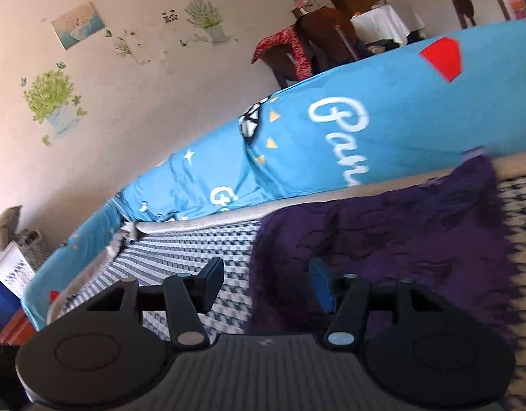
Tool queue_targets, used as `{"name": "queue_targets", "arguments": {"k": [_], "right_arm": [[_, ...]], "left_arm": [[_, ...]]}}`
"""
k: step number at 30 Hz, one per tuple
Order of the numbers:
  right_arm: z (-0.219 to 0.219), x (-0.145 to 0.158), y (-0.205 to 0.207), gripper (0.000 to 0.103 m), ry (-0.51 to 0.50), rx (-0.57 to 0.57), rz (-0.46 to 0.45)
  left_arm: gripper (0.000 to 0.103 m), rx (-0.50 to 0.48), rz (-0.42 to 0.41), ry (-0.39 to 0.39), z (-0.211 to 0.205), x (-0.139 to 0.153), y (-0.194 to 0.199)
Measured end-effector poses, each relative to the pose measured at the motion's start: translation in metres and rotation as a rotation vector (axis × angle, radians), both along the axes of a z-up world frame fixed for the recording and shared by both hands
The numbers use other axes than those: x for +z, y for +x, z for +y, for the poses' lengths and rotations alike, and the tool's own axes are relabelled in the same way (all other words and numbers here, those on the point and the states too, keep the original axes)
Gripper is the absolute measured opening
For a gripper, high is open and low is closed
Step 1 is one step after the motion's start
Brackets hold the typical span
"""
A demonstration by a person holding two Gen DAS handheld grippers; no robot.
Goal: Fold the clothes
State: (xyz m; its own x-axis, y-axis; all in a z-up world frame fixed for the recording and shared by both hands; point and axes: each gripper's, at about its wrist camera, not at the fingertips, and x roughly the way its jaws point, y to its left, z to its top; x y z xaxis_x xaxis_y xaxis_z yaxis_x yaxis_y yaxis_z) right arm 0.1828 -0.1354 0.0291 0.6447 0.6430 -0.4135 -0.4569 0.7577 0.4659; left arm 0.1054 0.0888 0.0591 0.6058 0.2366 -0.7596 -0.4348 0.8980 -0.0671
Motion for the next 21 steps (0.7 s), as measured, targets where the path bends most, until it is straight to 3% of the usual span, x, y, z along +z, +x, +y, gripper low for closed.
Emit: {"name": "queue_targets", "arguments": {"k": [9, 15, 21], "right_arm": [[-0.042, 0.005, -0.035, 0.056, -0.102, -0.061, 0.031], [-0.070, 0.007, -0.069, 0.058, -0.110, -0.098, 0.049], [-0.092, 0.004, -0.092, 0.058, -0.118, -0.152, 0.079]], "left_arm": [[0.103, -0.074, 0.020, 0.035, -0.031, -0.005, 0.009], [0.103, -0.146, 0.038, 0.117, -0.056, -0.017, 0.010], [0.103, -0.187, 0.051, 0.128, -0.063, -0.031, -0.008]]}}
